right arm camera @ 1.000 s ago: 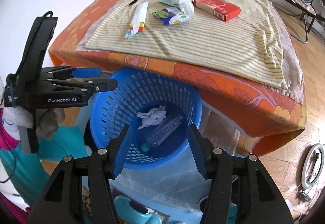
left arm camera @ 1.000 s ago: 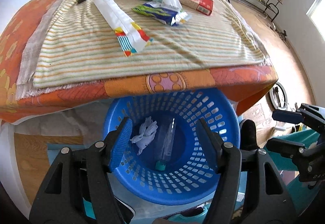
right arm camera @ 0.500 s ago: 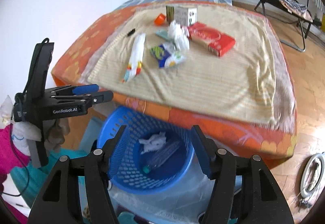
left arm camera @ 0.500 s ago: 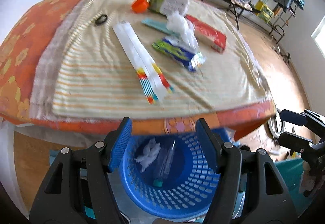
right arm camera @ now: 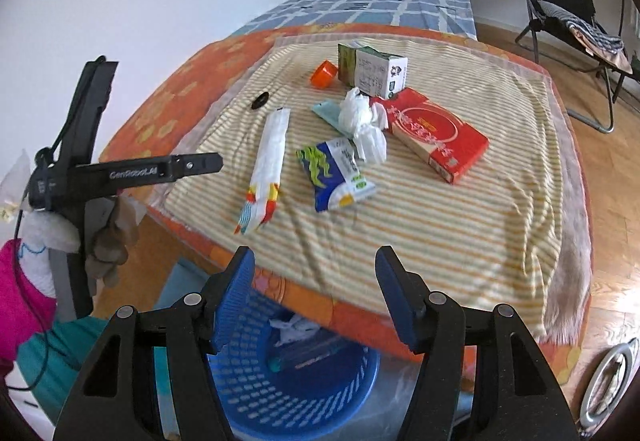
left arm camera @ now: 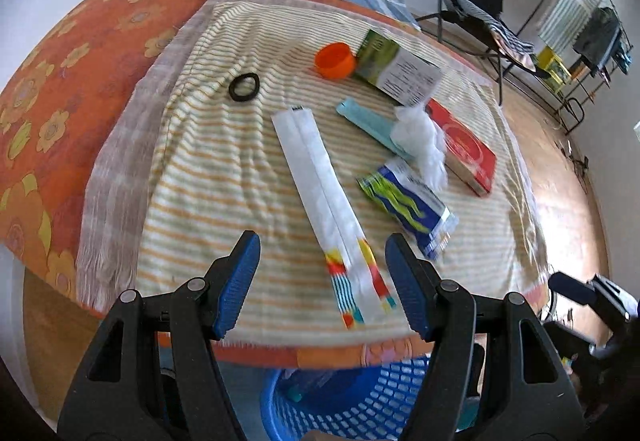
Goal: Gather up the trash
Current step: 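Grasp the white wrapper strip with the left tool while the right tool grasps the snack packet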
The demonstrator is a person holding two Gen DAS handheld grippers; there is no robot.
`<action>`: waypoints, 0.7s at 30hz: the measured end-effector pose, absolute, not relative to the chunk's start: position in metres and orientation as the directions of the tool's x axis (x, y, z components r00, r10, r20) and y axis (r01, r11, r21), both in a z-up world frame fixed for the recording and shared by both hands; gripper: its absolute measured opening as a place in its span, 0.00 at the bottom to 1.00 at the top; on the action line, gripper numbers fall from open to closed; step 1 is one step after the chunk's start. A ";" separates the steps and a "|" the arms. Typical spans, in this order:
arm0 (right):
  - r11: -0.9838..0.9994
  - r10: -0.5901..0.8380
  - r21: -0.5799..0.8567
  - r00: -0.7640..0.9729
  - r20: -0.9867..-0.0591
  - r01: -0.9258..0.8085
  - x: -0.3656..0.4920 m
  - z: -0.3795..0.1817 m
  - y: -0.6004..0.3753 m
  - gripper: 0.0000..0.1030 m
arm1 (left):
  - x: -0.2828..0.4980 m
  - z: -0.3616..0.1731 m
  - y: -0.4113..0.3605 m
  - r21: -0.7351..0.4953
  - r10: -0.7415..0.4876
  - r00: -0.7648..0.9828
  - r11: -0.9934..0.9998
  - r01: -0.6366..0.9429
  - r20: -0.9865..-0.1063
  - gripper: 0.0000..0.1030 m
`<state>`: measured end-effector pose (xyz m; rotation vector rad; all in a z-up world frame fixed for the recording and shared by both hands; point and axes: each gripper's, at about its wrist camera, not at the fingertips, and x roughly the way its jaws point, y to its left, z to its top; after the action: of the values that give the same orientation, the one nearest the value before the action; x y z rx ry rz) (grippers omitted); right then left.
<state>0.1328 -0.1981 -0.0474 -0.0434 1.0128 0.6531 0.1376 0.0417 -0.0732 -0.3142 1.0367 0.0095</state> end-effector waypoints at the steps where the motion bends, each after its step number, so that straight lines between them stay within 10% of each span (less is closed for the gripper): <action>1: 0.808 0.488 0.259 0.355 -0.798 -0.529 0.137 -0.049 -0.196 0.60 | 0.144 -0.075 0.044 -0.250 -0.136 0.510 0.955 -0.161 -0.849 0.65; 21: 0.784 0.450 0.228 0.275 -0.850 -0.577 0.208 -0.094 -0.146 0.60 | 0.227 -0.121 0.071 -0.310 -0.174 0.437 0.913 -0.263 -0.882 0.65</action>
<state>0.2080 -0.1459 -0.0943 -0.1348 1.0922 0.6928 0.2266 0.0711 -0.1206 -0.4388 1.1269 0.0581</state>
